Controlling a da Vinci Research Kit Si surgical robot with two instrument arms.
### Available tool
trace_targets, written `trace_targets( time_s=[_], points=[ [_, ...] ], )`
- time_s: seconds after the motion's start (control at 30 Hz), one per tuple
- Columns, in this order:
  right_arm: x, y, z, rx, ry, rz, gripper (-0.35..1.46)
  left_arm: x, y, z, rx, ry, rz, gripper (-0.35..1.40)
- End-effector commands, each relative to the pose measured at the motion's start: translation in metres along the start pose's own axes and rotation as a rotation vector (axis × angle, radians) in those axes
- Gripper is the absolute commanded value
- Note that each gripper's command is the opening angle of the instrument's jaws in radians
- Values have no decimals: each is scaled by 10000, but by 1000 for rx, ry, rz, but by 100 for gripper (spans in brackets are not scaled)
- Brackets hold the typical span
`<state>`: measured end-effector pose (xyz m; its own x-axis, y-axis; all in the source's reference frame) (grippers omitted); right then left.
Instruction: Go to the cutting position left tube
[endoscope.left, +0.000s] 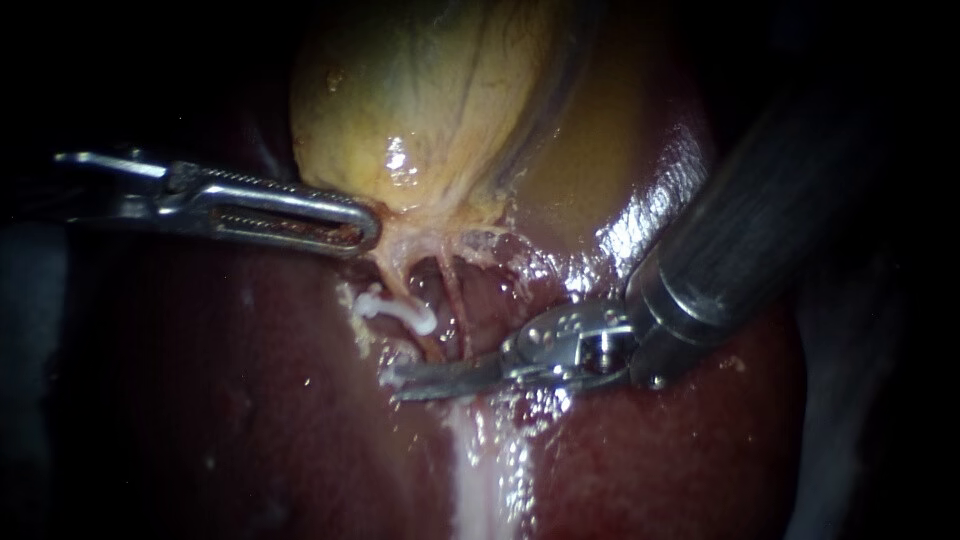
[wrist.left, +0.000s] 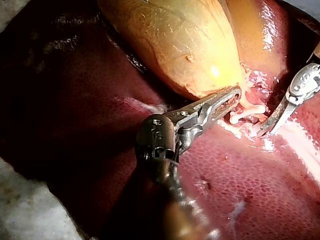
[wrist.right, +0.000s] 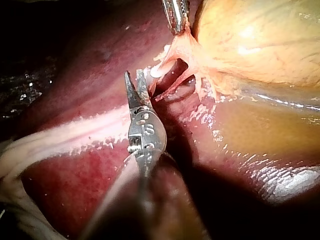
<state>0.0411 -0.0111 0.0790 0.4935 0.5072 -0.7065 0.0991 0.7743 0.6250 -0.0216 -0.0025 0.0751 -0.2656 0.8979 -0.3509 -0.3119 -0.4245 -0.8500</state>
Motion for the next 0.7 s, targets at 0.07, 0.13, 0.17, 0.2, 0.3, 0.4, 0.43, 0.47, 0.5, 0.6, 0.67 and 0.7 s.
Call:
trace_targets(
  time_s=[0.07,0.13,0.17,0.2,0.3,0.4,0.43,0.47,0.5,0.6,0.67,0.7],
  points=[
    [0,-1,0,1,0,0,14,0,0,0,0,0,0,-35],
    [1,-1,0,1,0,-1,14,0,0,0,0,0,0,-35],
    [1,-1,0,1,0,-1,14,0,0,0,0,0,0,-35],
    [1,-1,0,1,0,-1,15,0,0,0,0,0,0,-35],
    [1,-2,0,2,0,-1,15,0,0,0,0,0,0,-35],
    [1,-2,0,2,0,-1,21,0,0,0,0,0,0,-35],
    [1,-2,0,2,0,-1,22,0,0,0,0,0,0,-35],
    [1,-2,0,2,0,-1,26,0,0,-1,0,0,0,-35],
    [1,-2,0,2,0,-1,31,0,0,-1,0,0,0,-35],
    [0,-2,-1,2,0,-1,44,0,0,-1,0,0,0,-35],
    [0,-2,-1,2,0,-1,54,0,0,-1,0,0,0,-35],
    [0,-2,-1,2,0,-1,56,0,0,-1,0,0,0,-35]
  ],
)
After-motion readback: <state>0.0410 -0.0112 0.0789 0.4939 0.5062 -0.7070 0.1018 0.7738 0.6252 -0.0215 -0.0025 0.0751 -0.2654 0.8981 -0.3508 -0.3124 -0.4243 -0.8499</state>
